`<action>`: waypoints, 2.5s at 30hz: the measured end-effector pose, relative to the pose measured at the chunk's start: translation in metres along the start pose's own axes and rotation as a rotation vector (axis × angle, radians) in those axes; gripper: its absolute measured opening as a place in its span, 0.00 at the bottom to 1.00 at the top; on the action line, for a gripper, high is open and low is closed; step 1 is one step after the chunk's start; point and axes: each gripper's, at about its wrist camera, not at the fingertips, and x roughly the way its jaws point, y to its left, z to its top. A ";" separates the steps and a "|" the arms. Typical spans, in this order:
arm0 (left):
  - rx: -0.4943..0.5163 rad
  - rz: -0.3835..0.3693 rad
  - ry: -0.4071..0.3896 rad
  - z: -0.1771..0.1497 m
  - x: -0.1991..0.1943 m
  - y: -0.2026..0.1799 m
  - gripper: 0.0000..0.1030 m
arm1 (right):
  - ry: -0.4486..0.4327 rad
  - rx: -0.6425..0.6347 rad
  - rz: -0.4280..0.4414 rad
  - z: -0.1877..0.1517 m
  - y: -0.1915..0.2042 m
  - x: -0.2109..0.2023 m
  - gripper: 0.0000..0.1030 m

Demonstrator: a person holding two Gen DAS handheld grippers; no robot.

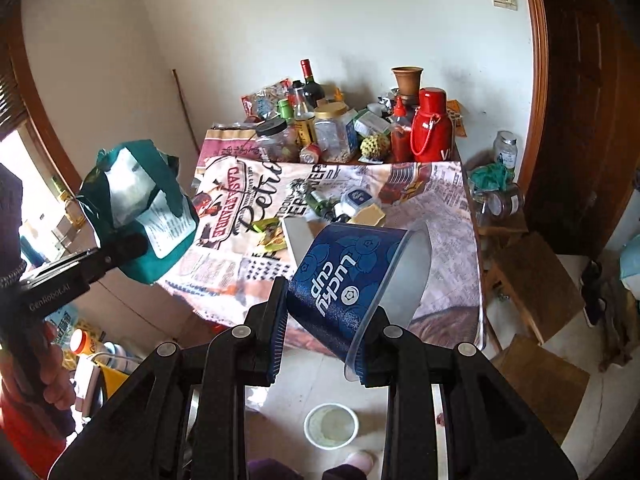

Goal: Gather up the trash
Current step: 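Carry the green bag and blue cup down over the white bucket with both tools, then open the left tool over the bucket while the right tool releases the blue cup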

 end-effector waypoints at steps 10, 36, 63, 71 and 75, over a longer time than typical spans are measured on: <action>0.044 -0.074 0.093 -0.058 -0.025 0.029 0.07 | 0.034 0.053 -0.053 -0.051 0.051 -0.006 0.25; 0.006 -0.064 0.568 -0.247 0.114 0.072 0.07 | 0.396 0.156 -0.065 -0.203 0.036 0.123 0.25; -0.238 -0.053 0.926 -0.524 0.403 0.133 0.07 | 0.639 0.181 0.019 -0.395 -0.062 0.368 0.25; -0.300 -0.016 0.924 -0.537 0.425 0.148 0.38 | 0.691 0.252 0.075 -0.406 -0.069 0.396 0.55; -0.291 0.001 0.906 -0.527 0.420 0.152 0.38 | 0.687 0.261 0.045 -0.403 -0.067 0.389 0.55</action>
